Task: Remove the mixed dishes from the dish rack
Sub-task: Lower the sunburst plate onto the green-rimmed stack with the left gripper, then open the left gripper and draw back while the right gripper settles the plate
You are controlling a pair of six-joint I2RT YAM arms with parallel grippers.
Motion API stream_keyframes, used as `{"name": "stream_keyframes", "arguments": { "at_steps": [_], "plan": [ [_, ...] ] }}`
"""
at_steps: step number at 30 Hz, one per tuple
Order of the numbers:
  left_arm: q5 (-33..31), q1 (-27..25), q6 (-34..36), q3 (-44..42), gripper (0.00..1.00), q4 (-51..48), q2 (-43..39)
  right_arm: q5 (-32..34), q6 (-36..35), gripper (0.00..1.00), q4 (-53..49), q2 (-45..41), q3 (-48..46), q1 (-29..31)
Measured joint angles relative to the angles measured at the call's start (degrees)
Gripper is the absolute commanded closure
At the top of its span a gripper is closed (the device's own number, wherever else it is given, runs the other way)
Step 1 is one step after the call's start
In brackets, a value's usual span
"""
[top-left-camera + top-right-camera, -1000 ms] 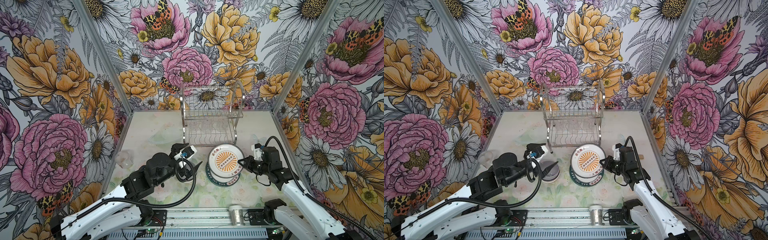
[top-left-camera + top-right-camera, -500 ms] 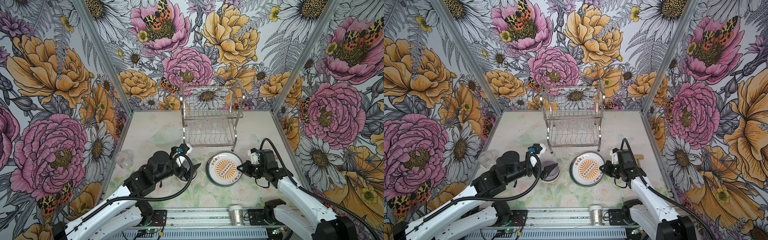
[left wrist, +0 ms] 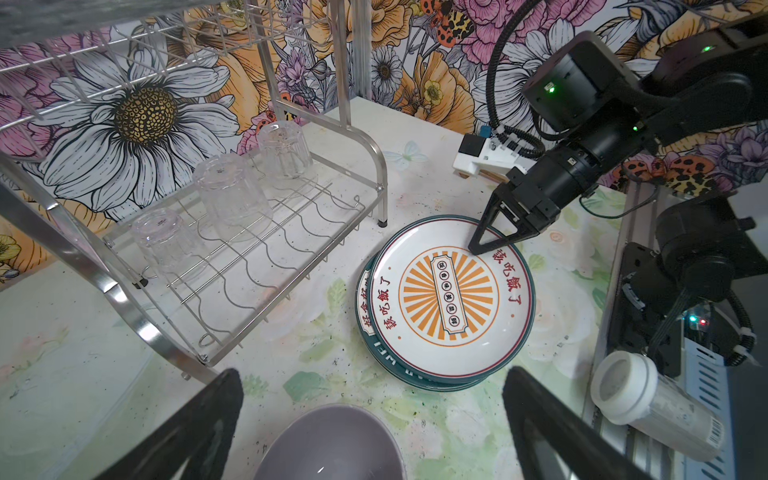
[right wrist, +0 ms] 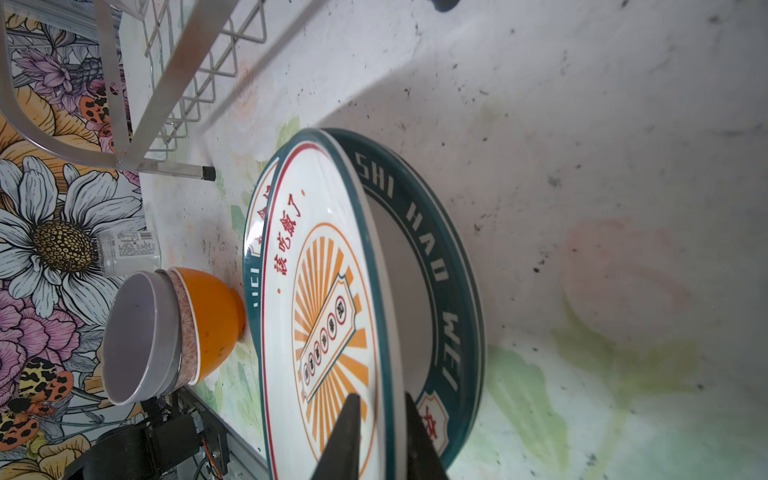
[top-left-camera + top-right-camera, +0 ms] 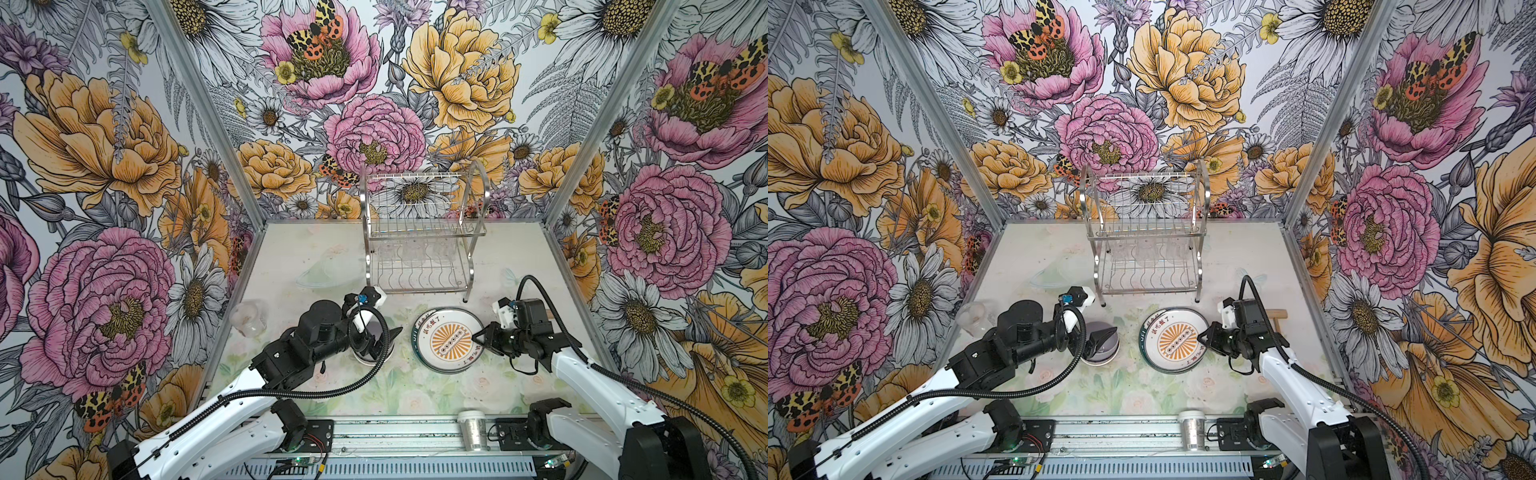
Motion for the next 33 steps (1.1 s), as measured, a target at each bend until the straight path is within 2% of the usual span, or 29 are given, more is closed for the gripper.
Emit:
{"name": "stream_keyframes", "arguments": {
  "at_steps": [4,15,24,33],
  "plan": [
    [0.0,0.2,0.0,0.0,0.01,0.0,-0.1,0.0,0.0,0.74,0.1,0.5,0.0,0.0],
    [-0.1,0.3,0.0,0.0,0.01,0.0,-0.3,-0.5,-0.3,0.56,0.2,1.3,0.0,0.0],
    [-0.1,0.7,0.0,0.0,0.01,0.0,-0.2,-0.6,-0.4,0.49,-0.8,3.5,0.7,0.0],
    [-0.1,0.7,0.0,0.0,0.01,0.0,-0.2,4.0,-3.0,0.47,-6.3,4.2,6.5,0.0]
  ]
}}
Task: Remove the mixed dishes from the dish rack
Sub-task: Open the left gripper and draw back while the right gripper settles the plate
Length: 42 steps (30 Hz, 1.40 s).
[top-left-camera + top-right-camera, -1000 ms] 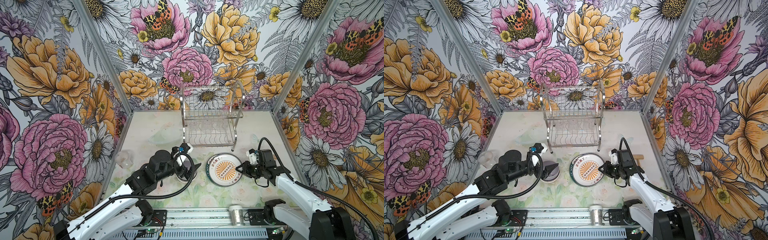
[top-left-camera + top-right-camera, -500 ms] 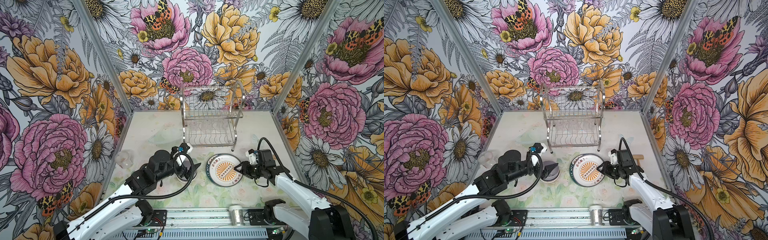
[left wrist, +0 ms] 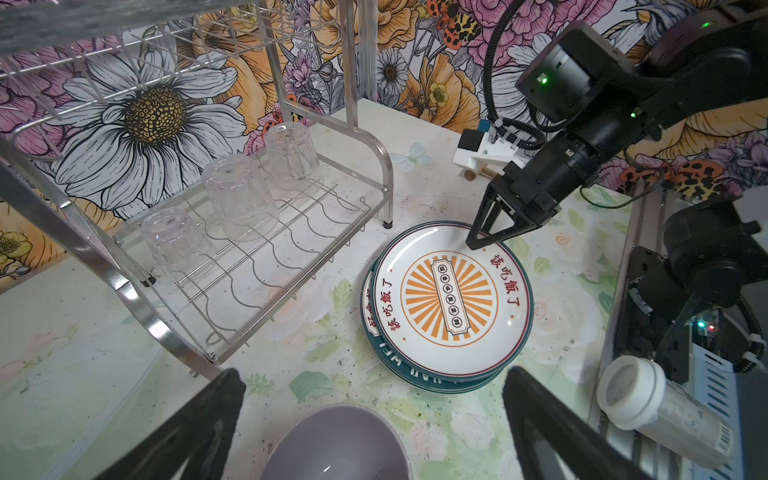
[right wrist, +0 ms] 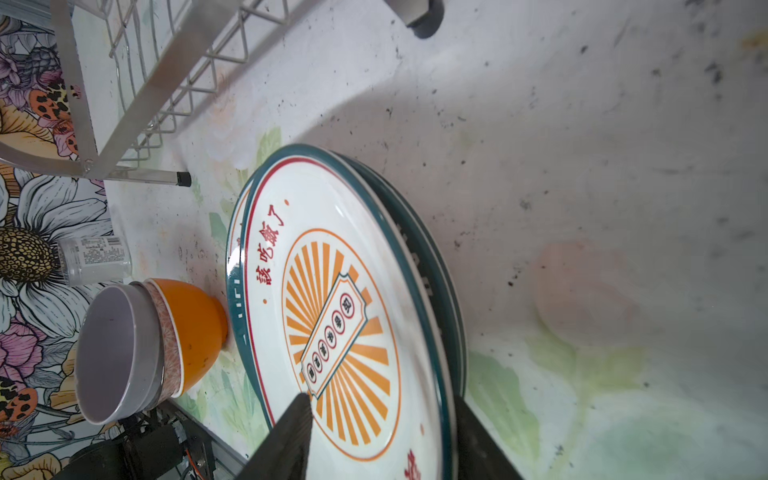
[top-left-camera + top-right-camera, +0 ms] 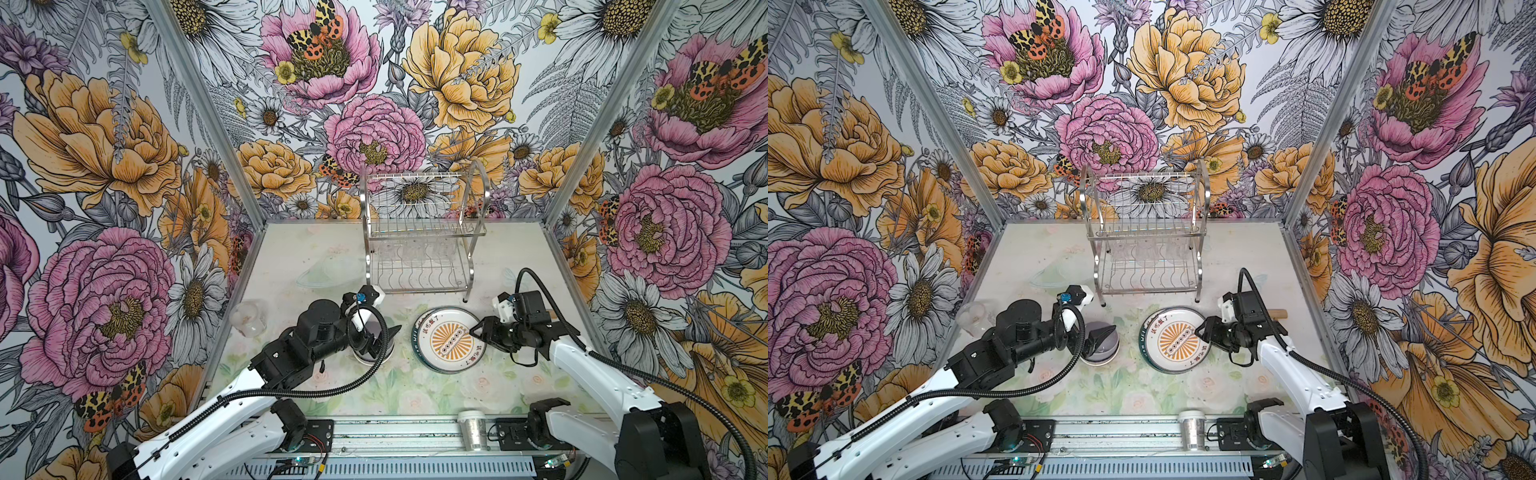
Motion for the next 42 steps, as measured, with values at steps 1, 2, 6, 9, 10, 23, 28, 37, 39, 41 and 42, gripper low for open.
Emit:
{"name": "stream_keyframes", "arguments": {
  "at_steps": [1,2,6,9,10,23,28,37,39,41,42],
  "plan": [
    [0.0,0.0,0.0,0.0,0.01,0.0,0.0,0.5,-0.2,0.47,-0.4,0.2,0.3,0.0],
    [0.0,0.0,0.0,0.0,0.01,0.0,0.0,1.1,-0.5,0.46,-1.0,0.4,0.7,0.0],
    [0.0,0.0,0.0,0.0,0.01,0.0,0.2,2.7,-1.4,0.46,-2.7,1.6,1.0,0.0],
    [0.0,0.0,0.0,0.0,0.01,0.0,0.3,3.4,-1.8,0.46,-3.8,2.4,1.1,0.0],
    [0.0,0.0,0.0,0.0,0.01,0.0,0.3,3.5,-1.8,0.47,-4.0,2.7,1.2,0.0],
    [-0.2,0.2,0.0,0.0,0.01,0.0,0.3,3.8,-2.4,0.48,-4.4,6.0,4.1,0.8],
    [-0.2,0.2,0.0,0.0,0.01,0.0,0.3,3.8,-2.6,0.48,-4.5,7.8,4.7,1.7],
    [-2.7,0.2,-1.0,0.0,0.01,0.1,0.3,5.1,-3.3,0.44,-4.6,8.0,6.4,4.0],
    [-4.3,0.2,-1.8,0.0,0.01,0.1,0.3,5.7,-3.5,0.42,-4.6,7.3,6.8,4.6],
    [-6.6,0.3,-2.7,0.0,0.01,0.4,0.3,6.5,-3.5,0.4,-4.6,6.0,7.0,4.9],
    [-7.5,0.3,-3.1,0.0,0.01,0.5,0.3,6.8,-3.7,0.39,-4.6,5.2,7.0,5.0]
  ]
}}
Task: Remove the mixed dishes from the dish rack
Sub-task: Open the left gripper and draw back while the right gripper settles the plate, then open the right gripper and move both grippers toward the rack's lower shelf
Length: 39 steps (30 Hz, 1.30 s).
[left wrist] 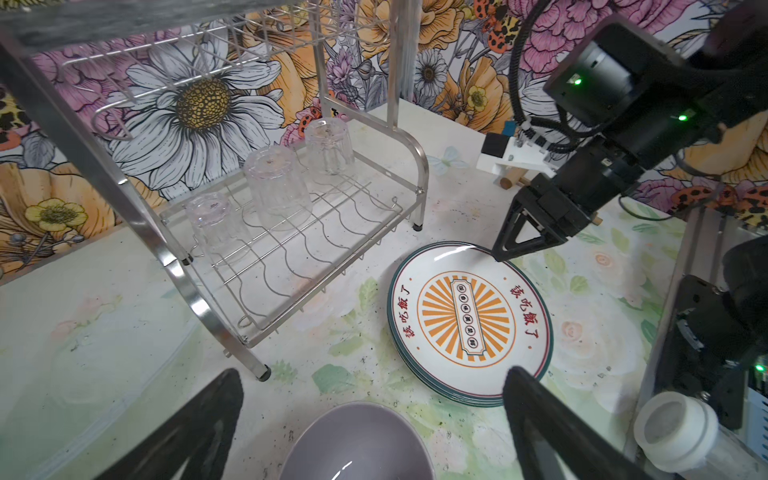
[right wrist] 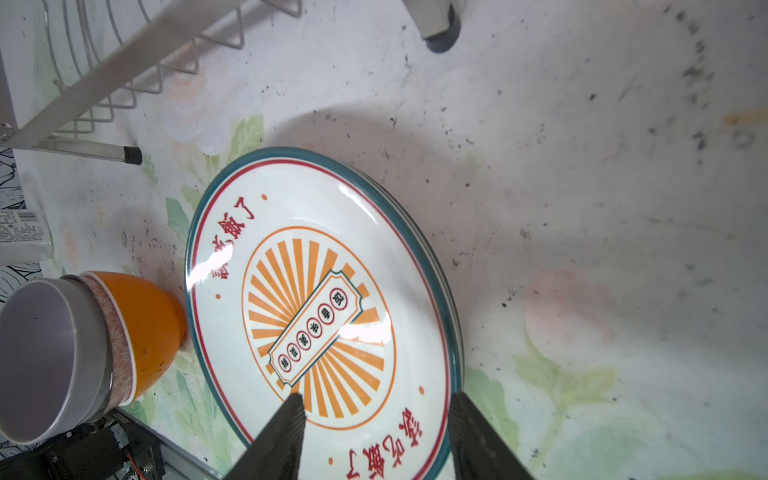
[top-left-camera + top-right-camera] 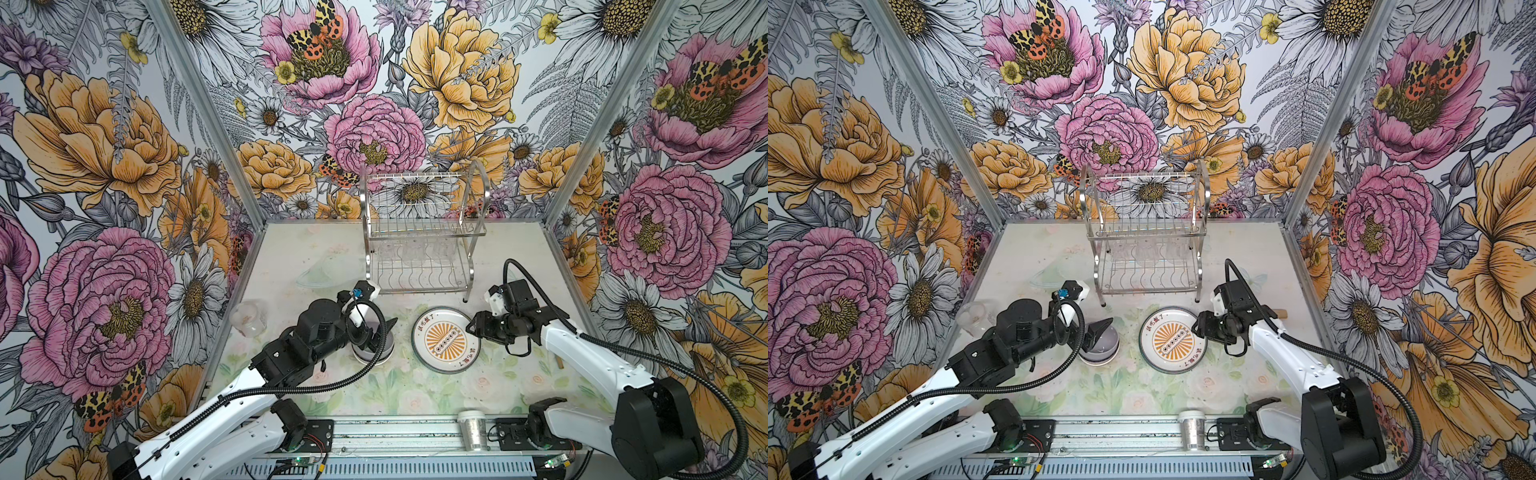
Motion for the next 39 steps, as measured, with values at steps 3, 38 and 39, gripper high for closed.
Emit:
{"name": "stream_keyframes", "arguments": {
  "at_steps": [3,38,39],
  "plan": [
    [-3.3,0.1,-1.4,0.0,0.01,0.4,0.0,1.5,-0.5,0.34,0.0,-4.1,0.0,0.5],
    [-9.2,14.3,-12.9,1.7,0.21,13.9,29.2,13.4,-17.2,0.0,35.7,-23.8,-11.4,12.6],
    [-9.4,14.3,-13.0,1.8,0.22,14.4,29.8,13.4,-17.5,0.0,36.5,-22.9,-11.4,12.8]
  ]
}}
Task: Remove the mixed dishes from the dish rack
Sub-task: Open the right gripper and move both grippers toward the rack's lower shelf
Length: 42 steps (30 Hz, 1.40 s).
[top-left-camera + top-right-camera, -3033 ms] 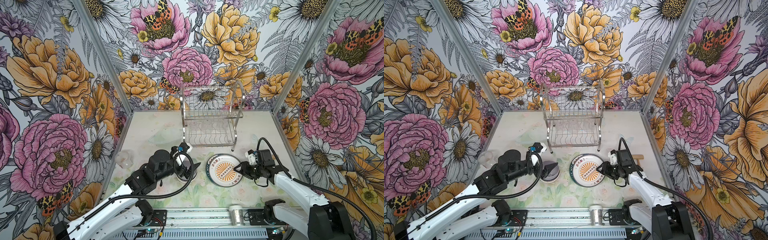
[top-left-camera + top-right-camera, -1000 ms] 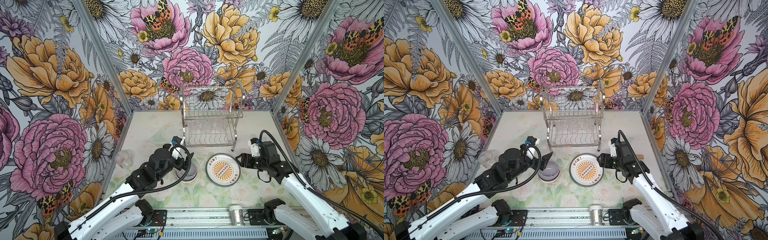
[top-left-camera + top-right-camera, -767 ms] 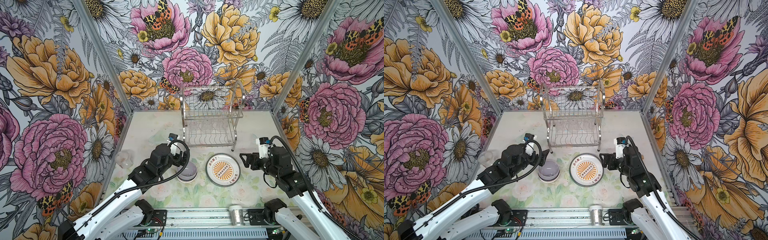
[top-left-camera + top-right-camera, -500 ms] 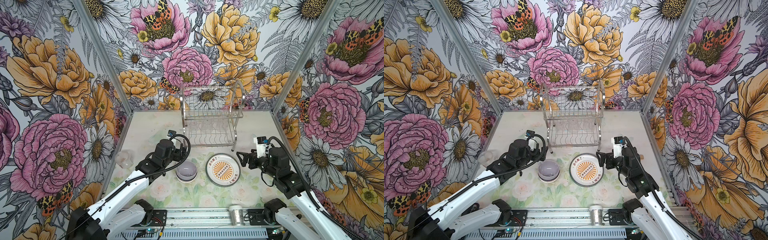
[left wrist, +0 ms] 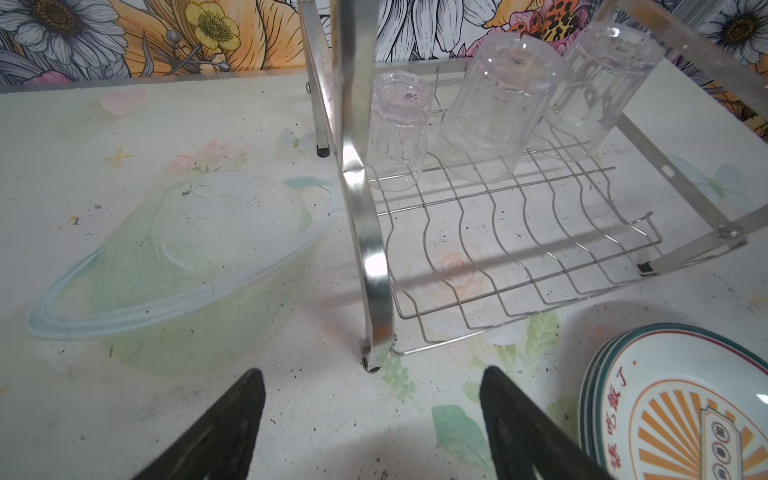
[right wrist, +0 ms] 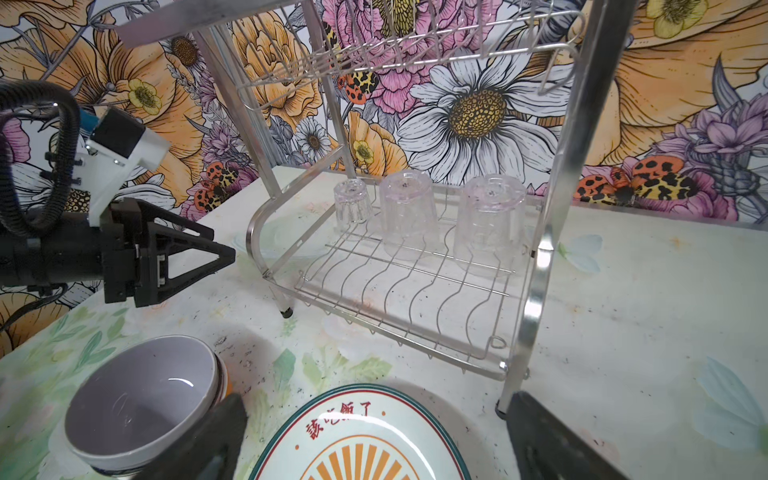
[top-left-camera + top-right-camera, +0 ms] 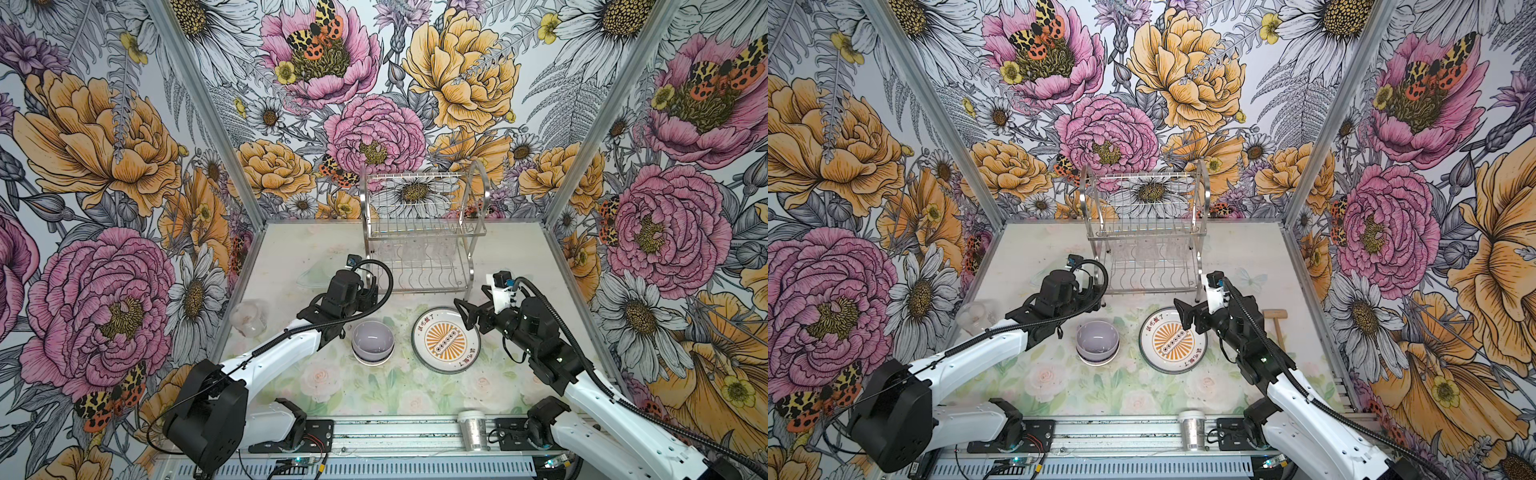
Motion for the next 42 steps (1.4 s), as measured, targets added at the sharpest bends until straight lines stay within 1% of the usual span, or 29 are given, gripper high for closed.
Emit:
{"name": "stream_keyframes", "arguments": {
  "at_steps": [3,7,12,14,16,22,26,31,35,37,38,40,41,42],
  "plan": [
    [-0.3,0.1,-0.4,0.5,0.27,1.5,1.7,-0.1,-1.2,0.0,2.9,2.5,-0.3,0.6],
    [-0.5,0.4,-1.2,0.5,0.39,3.0,3.3,-0.2,-2.5,0.0,7.5,4.9,-1.4,1.4],
    [-0.5,0.9,-1.3,0.5,0.45,4.4,4.9,-0.7,-5.5,0.0,12.6,10.1,-2.0,2.3],
    [-0.5,1.0,-1.5,0.5,0.49,4.8,5.4,-0.9,-6.6,0.0,14.1,12.6,-2.0,2.6],
    [-0.4,1.0,-1.9,0.5,0.55,5.1,6.0,-1.1,-7.9,0.0,15.8,15.0,-2.0,2.7],
    [0.3,1.1,-2.4,0.6,0.66,6.3,7.1,-1.1,-11.3,0.0,21.5,20.5,-1.8,3.0],
    [0.7,1.1,-2.3,0.9,0.69,6.6,7.6,-1.3,-13.5,0.0,23.7,24.2,-0.5,3.0],
    [1.1,1.1,-2.7,0.9,0.81,7.0,7.6,-1.8,-16.1,0.0,27.5,29.5,1.5,3.0],
    [1.5,1.1,-2.7,0.9,0.84,7.2,7.6,-2.5,-17.8,0.0,30.1,34.2,3.3,3.0],
    [1.5,1.1,-2.7,0.9,0.83,7.2,7.6,-3.0,-18.5,0.0,31.2,36.6,4.5,3.0],
    [1.5,1.1,-2.7,0.9,0.79,7.2,7.6,-3.2,-18.9,0.0,31.7,37.7,5.1,3.0],
    [1.9,1.2,-2.4,0.9,0.64,7.3,7.6,-3.5,-19.4,0.0,32.7,39.3,6.1,3.0],
    [2.1,1.3,-2.4,0.9,0.54,7.3,7.6,-3.7,-19.6,0.0,33.1,40.0,6.4,3.0],
    [2.4,1.4,-2.6,0.9,0.46,7.4,7.6,-3.8,-19.6,0.0,33.5,40.4,6.8,3.0]
  ]
}}
